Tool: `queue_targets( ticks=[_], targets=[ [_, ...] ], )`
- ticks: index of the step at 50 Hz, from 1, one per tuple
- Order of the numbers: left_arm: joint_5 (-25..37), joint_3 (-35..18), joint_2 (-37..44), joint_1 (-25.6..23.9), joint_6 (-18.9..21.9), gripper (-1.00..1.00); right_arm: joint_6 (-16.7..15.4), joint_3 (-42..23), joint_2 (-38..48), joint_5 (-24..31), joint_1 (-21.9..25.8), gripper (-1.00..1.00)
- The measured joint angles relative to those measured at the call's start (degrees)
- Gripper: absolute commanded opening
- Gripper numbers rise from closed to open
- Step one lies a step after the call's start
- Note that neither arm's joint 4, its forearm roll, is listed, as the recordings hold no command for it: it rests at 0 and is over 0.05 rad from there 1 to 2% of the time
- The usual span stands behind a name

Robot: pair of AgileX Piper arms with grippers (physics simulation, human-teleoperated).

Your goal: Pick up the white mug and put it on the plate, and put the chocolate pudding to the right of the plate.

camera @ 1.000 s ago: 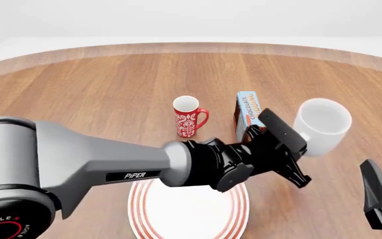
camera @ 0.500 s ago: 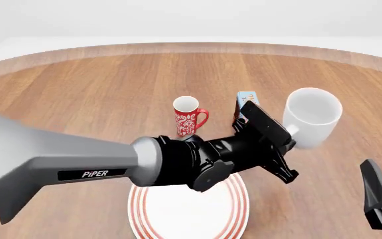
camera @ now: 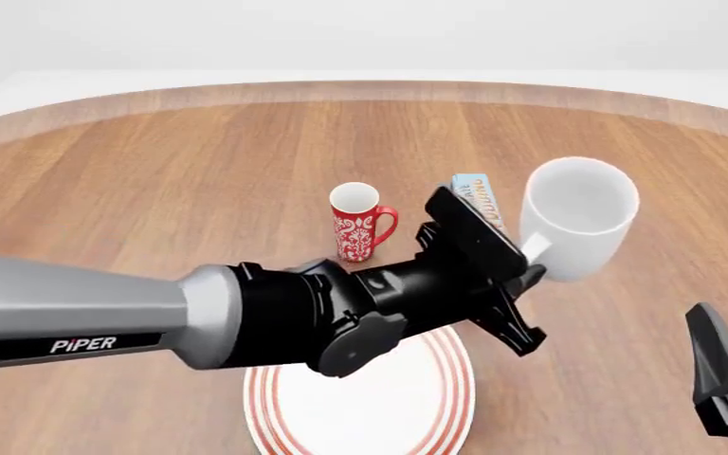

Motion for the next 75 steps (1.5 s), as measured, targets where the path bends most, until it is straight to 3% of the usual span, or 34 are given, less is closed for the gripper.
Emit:
queue_targets(
  ticks=[75],
  targets=[
    [-7.24, 25.14, -20.59, 5.46, -2.87, -1.00, -0.02, -0.07, -0.17, 0.20, 0.07, 1.00]
  ],
)
